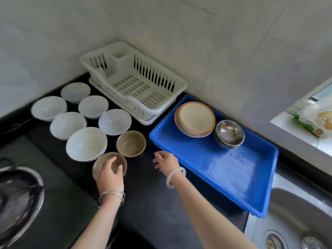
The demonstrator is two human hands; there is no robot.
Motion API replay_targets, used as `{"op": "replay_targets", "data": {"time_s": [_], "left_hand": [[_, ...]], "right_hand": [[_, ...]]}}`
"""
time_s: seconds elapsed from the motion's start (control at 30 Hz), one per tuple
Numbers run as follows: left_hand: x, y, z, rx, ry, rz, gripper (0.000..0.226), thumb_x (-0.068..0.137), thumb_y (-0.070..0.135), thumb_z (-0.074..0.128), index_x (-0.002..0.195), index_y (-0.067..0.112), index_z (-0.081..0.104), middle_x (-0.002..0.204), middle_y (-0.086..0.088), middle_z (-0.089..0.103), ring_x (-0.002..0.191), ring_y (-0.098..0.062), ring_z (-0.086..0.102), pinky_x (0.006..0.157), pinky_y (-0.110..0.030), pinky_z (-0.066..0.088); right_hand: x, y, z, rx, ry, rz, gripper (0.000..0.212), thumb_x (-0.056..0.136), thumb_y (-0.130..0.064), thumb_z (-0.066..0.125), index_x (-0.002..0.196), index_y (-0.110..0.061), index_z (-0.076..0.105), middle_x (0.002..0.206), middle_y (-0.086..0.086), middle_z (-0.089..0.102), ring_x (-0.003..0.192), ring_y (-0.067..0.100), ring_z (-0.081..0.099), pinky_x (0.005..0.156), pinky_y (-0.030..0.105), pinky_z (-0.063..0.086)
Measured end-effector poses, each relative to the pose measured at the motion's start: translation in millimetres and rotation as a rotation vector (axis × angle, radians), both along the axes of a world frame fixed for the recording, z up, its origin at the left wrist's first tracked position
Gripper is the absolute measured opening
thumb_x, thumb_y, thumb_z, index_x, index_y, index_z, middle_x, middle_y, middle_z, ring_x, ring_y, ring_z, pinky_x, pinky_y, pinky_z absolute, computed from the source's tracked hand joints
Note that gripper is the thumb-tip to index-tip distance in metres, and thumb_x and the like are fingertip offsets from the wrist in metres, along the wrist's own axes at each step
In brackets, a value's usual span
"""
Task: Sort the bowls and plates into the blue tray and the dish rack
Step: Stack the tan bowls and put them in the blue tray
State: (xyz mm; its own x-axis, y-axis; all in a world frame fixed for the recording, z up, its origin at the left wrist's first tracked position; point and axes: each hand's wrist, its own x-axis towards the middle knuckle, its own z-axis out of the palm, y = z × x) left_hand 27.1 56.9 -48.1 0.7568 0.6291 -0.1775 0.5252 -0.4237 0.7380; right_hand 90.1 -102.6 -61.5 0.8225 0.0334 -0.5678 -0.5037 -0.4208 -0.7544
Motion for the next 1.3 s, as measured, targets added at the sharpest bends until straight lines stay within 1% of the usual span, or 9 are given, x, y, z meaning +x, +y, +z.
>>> {"op": "replay_targets", "data": {"time_s": [0.17,0.3,0.4,0.53,0.63,0.9,1.1,1.2,1.3], "left_hand": [[-18.1,34.3,-17.3,0.023,0.042,0.174,0.050,0.077,0.001,0.066,0.125,0.007,0.055,0.129,-0.022,0.051,0.121,-0.038,0.044,0.102,-0.046,0.033],[-23.6,47.8,-28.8,-0.164,0.081,0.247,0.054,0.083,0.003,0.060,0.134,0.008,0.045,0.130,-0.020,0.054,0.115,-0.036,0.055,0.100,-0.043,0.038],[-24.4,53.6,-33.5,-0.239,0.092,0.243,0.041,0.086,0.005,0.056,0.126,0.008,0.054,0.126,-0.015,0.061,0.114,-0.032,0.058,0.098,-0.039,0.040],[-23.0,59.5,-36.2,-0.330,0.084,0.243,0.036,0.086,0.004,0.050,0.119,0.013,0.061,0.118,-0.013,0.066,0.112,-0.030,0.060,0.097,-0.040,0.046],[-21.8,63.3,-40.0,-0.464,0.059,0.224,0.036,0.086,0.004,0.050,0.119,0.014,0.062,0.116,-0.015,0.066,0.111,-0.029,0.060,0.097,-0.046,0.048],[-13.1,55.6,-43.2,-0.860,0.014,0.274,0.022,0.092,0.007,0.048,0.110,0.007,0.062,0.106,-0.013,0.063,0.090,-0.024,0.061,0.088,-0.035,0.049],[-9.8,55.5,-39.4,-0.894,-0.021,0.338,0.026,0.095,0.017,0.046,0.111,0.004,0.061,0.105,-0.014,0.061,0.097,-0.029,0.059,0.083,-0.037,0.049],[-11.1,55.4,-39.6,-0.855,-0.001,0.275,0.019,0.092,0.011,0.050,0.106,0.008,0.062,0.108,-0.014,0.061,0.098,-0.029,0.059,0.082,-0.036,0.049],[-12.1,55.4,-40.7,-0.853,0.034,0.241,0.028,0.091,0.007,0.053,0.118,0.005,0.059,0.113,-0.018,0.061,0.101,-0.032,0.059,0.085,-0.038,0.049]], "right_hand": [[26.1,42.1,-10.4,-0.104,0.057,0.042,0.039,0.092,-0.032,0.049,0.130,-0.023,0.050,0.109,0.002,0.063,0.093,0.020,0.065,0.087,0.042,0.055],[41.2,63.0,-14.6,-0.138,0.095,0.051,0.040,0.092,-0.029,0.053,0.131,-0.019,0.046,0.083,-0.002,0.057,0.081,0.021,0.067,0.084,0.043,0.057],[47.3,68.9,-17.6,-0.157,0.080,0.033,0.037,0.091,-0.016,0.055,0.128,-0.012,0.048,0.102,0.008,0.061,0.095,0.029,0.067,0.089,0.045,0.054],[42.2,64.0,-9.0,-0.094,0.030,-0.103,0.024,0.091,-0.008,0.049,0.113,-0.015,0.056,0.076,-0.005,0.057,0.073,0.022,0.070,0.082,0.041,0.058],[33.9,56.1,7.3,-0.064,-0.058,-0.161,0.018,0.089,-0.007,0.048,0.095,-0.019,0.059,0.081,-0.001,0.060,0.067,0.021,0.069,0.071,0.034,0.060],[1.1,51.1,29.8,-0.209,-0.077,0.150,0.010,0.091,-0.020,0.054,0.093,-0.024,0.062,0.080,-0.004,0.067,0.064,0.009,0.068,0.067,0.025,0.058],[-10.3,60.2,26.5,-0.332,-0.096,0.215,0.007,0.090,-0.020,0.055,0.088,-0.022,0.061,0.081,0.002,0.067,0.072,0.015,0.069,0.061,0.020,0.052],[-13.9,63.8,21.7,-0.349,-0.089,0.220,0.006,0.090,-0.018,0.056,0.086,-0.021,0.060,0.086,0.006,0.069,0.076,0.019,0.069,0.067,0.025,0.055],[-16.7,63.6,13.0,-0.364,-0.091,0.198,0.003,0.089,-0.019,0.057,0.089,-0.021,0.058,0.088,0.005,0.066,0.075,0.017,0.065,0.063,0.022,0.051]]}}
